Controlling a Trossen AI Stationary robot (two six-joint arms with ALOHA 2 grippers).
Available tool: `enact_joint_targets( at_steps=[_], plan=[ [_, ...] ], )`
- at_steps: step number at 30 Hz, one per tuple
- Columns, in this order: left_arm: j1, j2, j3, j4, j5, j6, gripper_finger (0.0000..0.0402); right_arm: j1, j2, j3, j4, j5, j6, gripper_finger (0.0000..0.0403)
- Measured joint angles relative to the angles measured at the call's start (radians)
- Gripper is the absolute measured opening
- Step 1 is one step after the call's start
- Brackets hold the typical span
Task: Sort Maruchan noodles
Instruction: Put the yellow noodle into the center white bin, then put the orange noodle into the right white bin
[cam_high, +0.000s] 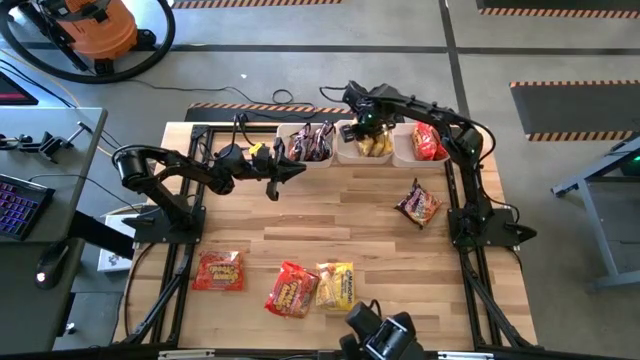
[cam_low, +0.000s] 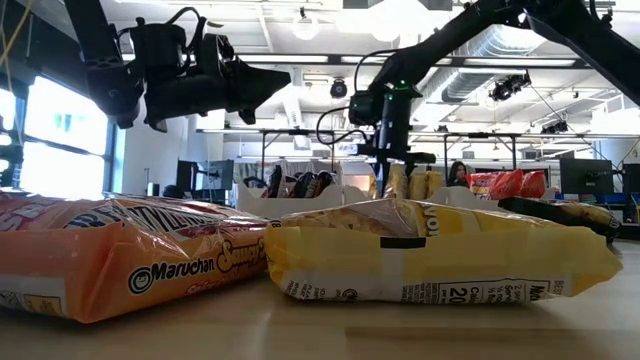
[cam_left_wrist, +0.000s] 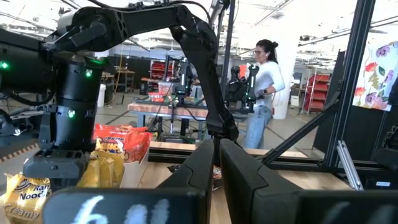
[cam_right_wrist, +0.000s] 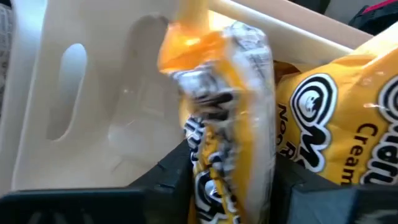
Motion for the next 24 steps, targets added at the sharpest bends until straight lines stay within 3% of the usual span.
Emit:
enact_joint_targets(
  at_steps=[7, 14, 20, 24],
  plan=[
    [0.000, 0.000, 0.000, 0.000, 0.000, 0.000, 0.0019, 0.000, -0.001, 0.014, -0.019, 0.011, -0.052, 0.0179],
    [0.000, 0.000, 0.000, -0.001, 0.000, 0.000, 0.0019, 0.006, -0.004, 0.173, -0.124, 0.082, -0.128, 0.0191],
    [0.000, 0.000, 0.000, -0.008, 0.005, -0.001, 0.0019, 0.016, -0.017, 0.311, -0.303, 0.107, -0.307, 0.0146],
    [0.000, 0.000, 0.000, -0.028, 0.008, 0.000, 0.0019, 0.044, -0.091, 0.202, -0.169, 0.099, -0.389, 0.0072]
  ],
)
